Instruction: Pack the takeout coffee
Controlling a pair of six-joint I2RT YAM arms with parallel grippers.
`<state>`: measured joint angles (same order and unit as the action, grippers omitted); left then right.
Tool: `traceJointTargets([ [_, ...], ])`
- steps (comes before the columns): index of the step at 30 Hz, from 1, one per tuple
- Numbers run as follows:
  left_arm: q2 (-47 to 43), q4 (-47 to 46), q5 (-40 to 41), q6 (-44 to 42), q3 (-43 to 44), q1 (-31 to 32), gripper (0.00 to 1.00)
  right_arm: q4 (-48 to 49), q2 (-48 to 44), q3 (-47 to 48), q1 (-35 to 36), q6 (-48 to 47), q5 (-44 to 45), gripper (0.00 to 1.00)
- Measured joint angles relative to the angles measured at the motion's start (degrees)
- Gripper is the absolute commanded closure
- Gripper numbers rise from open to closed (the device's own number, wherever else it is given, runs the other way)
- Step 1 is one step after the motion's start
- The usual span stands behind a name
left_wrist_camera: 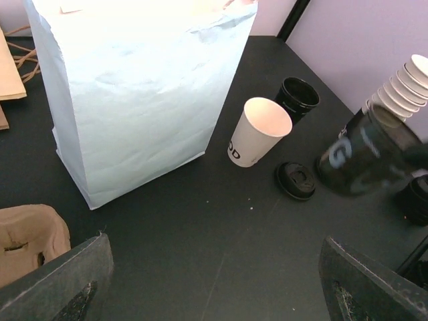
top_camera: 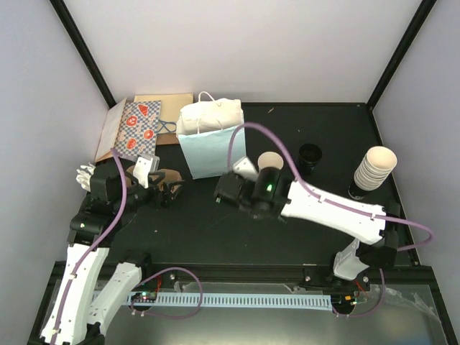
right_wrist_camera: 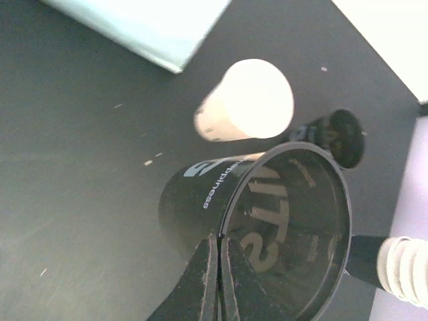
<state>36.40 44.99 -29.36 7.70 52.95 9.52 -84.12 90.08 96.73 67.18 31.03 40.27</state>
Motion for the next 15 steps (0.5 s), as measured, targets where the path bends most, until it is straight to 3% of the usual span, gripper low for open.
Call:
traceJointTargets([
  [6, -0.09, -0.04, -0.04, 0.33, -0.92, 0.0, 0.13, 1.14, 0.31, -3.76, 12.9, 1.64, -1.33, 0.98],
  [15, -0.92, 0.0, -0.02, 1.33, -1.44, 0.0, 0.13, 10.56, 8.17, -11.19, 16.65, -1.16, -5.42, 0.98],
])
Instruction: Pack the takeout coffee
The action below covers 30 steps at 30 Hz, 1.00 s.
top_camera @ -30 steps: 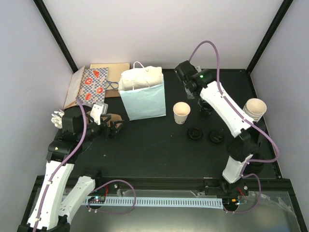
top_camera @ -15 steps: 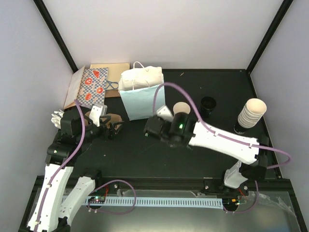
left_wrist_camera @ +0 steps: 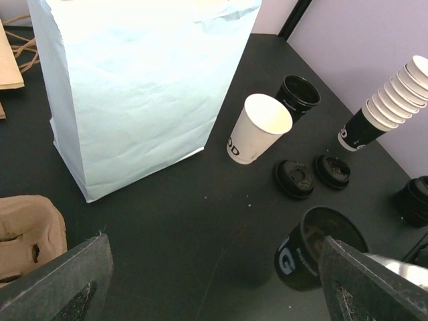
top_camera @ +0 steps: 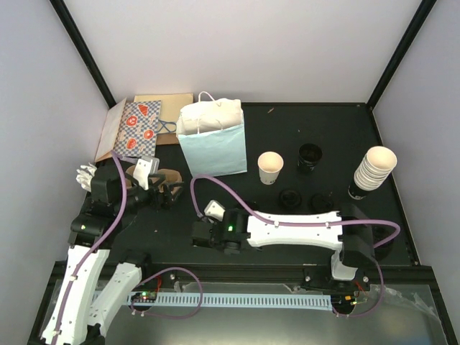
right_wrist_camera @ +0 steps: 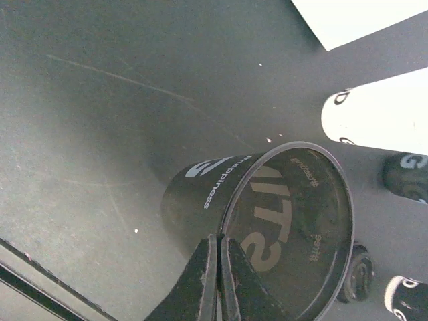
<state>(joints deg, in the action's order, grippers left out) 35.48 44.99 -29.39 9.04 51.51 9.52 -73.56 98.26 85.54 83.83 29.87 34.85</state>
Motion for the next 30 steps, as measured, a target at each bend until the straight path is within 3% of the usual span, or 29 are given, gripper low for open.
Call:
traceJointTargets([
  [30, -0.35, -0.04, 0.0, 0.11, -1.14, 0.0, 0.13, 10.67, 8.24, -3.48, 1.33, 0.96, 4.31, 0.92],
])
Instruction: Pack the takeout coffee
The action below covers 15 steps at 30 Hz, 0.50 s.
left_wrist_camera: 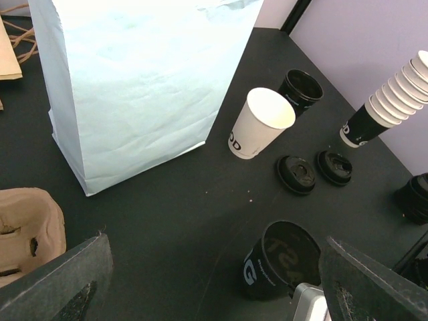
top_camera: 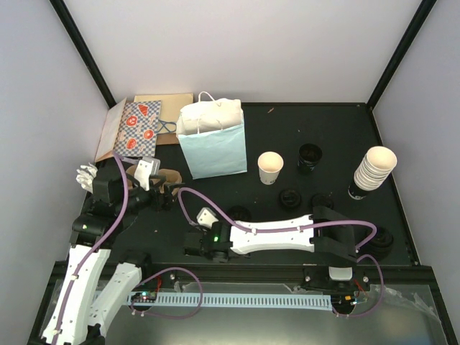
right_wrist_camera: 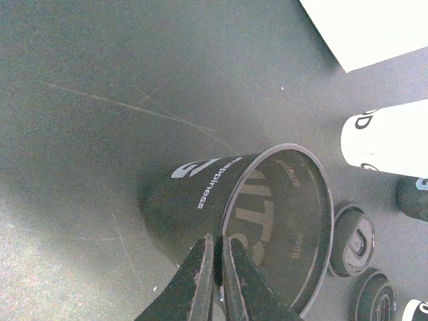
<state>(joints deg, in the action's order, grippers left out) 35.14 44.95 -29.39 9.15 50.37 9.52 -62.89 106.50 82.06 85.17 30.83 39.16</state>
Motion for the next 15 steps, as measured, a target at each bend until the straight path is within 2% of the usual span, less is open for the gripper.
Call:
traceJointTargets([
  [4, 0.07, 0.0, 0.02, -0.02, 0.0, 0.0, 0.13, 0.81, 0.48, -0.17, 0.0, -0.07, 0.59, 0.82],
  [6, 0.2, 0.0, 0.02, -0.02, 0.0, 0.0, 0.13, 1.2, 0.48, -0.24, 0.0, -0.39, 0.68, 0.71],
  [9, 0.24, 0.0, 0.02, -0.02, 0.0, 0.0, 0.13, 1.81, 0.48, -0.26, 0.0, -0.9, 0.63, 0.68],
  [13, 0.24, 0.0, 0.02, -0.02, 0.0, 0.0, 0.13, 2.4, 0.46, -0.26, 0.0, -1.27, 0.5, 0.52],
  [15, 0.24, 0.0, 0.02, -0.02, 0.0, 0.0, 0.13, 2.6, 0.33, -0.26, 0.0, -1.46, 0.15, 0.4],
])
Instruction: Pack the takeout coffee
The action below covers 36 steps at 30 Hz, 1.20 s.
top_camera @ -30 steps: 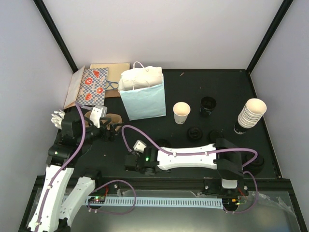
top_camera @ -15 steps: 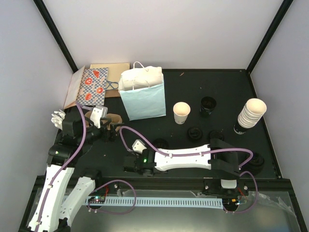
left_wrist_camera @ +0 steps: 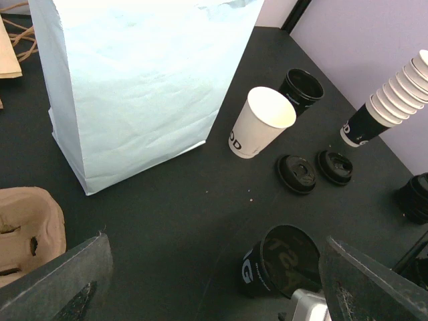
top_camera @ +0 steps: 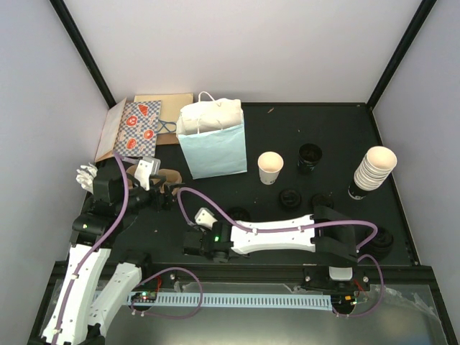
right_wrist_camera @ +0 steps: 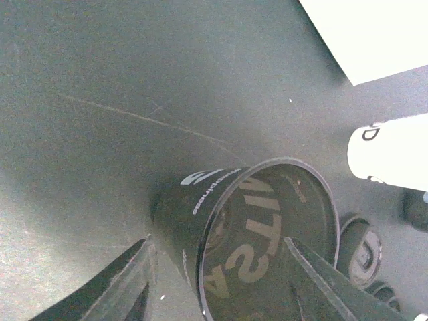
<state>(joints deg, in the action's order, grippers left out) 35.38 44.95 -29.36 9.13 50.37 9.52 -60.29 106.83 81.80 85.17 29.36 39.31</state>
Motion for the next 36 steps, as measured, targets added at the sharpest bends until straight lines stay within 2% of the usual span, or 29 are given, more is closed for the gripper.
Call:
traceJointTargets([
  [3, 0.0, 0.02, 0.0, 0.0, 0.0, 0.0, 0.13, 0.13, -1.09, 0.0, 0.0, -1.14, -0.9, 0.24],
  [6, 0.0, 0.02, 0.0, 0.0, 0.0, 0.0, 0.13, 0.33, -2.95, 0.0, 0.0, -1.29, -1.92, 0.02],
  [7, 0.0, 0.04, 0.0, -0.02, 0.0, 0.0, 0.13, 0.42, -3.87, 0.02, 0.0, -2.08, -2.4, 0.0],
  [18, 0.0, 0.09, 0.0, -0.02, 0.0, 0.0, 0.13, 0.11, -9.73, 0.59, -0.92, -7.54, -7.45, 0.0],
  [23, 0.0, 0.24, 0.0, 0.0, 0.0, 0.0, 0.13, 0.02, -14.67, 0.59, -4.79, -9.38, -10.03, 0.0],
  [29, 0.0, 0.28, -0.04, 0.26, 0.0, 0.0, 0.13, 0.81, -22.99, -1.31, -16.79, -8.61, -15.93, 0.0],
  [36, -0.2, -0.9, -2.03, 2.67, -1.64, 0.0, 0.13, 3.1, -35.54, -14.43, -31.87, -4.59, -23.47, 0.0],
])
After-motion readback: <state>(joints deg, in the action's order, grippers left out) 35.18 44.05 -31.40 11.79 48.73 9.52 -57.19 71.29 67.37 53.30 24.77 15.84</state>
